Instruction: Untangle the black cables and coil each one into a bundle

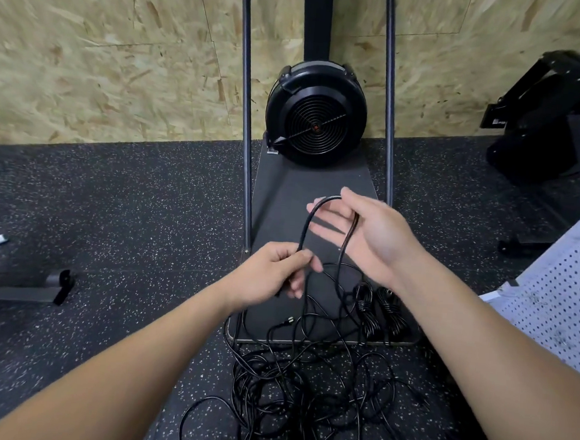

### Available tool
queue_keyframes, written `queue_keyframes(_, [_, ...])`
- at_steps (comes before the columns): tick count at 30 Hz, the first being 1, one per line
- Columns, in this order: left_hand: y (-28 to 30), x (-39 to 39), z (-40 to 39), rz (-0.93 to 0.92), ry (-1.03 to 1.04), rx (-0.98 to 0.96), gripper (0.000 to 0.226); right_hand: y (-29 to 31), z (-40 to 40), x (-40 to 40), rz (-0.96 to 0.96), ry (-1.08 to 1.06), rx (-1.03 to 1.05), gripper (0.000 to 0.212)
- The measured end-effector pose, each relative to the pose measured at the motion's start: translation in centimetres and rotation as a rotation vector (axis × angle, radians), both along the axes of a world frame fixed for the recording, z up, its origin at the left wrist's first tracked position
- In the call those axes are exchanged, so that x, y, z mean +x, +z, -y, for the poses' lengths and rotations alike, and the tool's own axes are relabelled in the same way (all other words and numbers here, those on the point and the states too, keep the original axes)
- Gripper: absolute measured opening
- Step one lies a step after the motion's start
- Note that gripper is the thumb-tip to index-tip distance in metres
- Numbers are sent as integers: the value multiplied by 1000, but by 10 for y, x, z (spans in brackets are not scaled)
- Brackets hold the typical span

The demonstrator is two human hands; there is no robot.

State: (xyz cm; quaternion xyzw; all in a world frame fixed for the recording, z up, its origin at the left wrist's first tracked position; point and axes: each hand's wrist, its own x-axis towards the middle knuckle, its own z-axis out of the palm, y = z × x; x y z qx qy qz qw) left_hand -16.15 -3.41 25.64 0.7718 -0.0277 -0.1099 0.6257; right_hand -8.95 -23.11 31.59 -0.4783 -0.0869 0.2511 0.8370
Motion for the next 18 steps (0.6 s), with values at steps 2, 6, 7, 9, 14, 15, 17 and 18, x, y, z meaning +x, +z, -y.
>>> queue_keyframes(2, [4,-4,15,6,12,-60,35,3,-2,-7,-124,-2,104,38])
queue_keyframes(6, [15,-14,33,47,37,-109,47,11,-3,-18,-228,33,279,40])
queue_keyframes(7, [17,-16,35,46,28,-100,51,12,-2,-18,-237,41,306,40])
queue_keyframes(9, [20,-19,39,3,23,-159,56,12,-1,-16,-224,27,321,38])
queue_keyframes(14, [24,-22,50,-80,5,-412,37,7,4,-6,-110,8,176,40])
queue_keyframes(15, [26,-21,48,-67,28,-433,36,2,4,-5,-65,8,62,44])
queue_keyframes(17, [34,-16,42,-51,79,-470,36,-8,3,-4,33,65,-218,56])
queue_keyframes(18, [37,-14,38,-37,100,-482,37,-14,3,-6,67,137,-329,62])
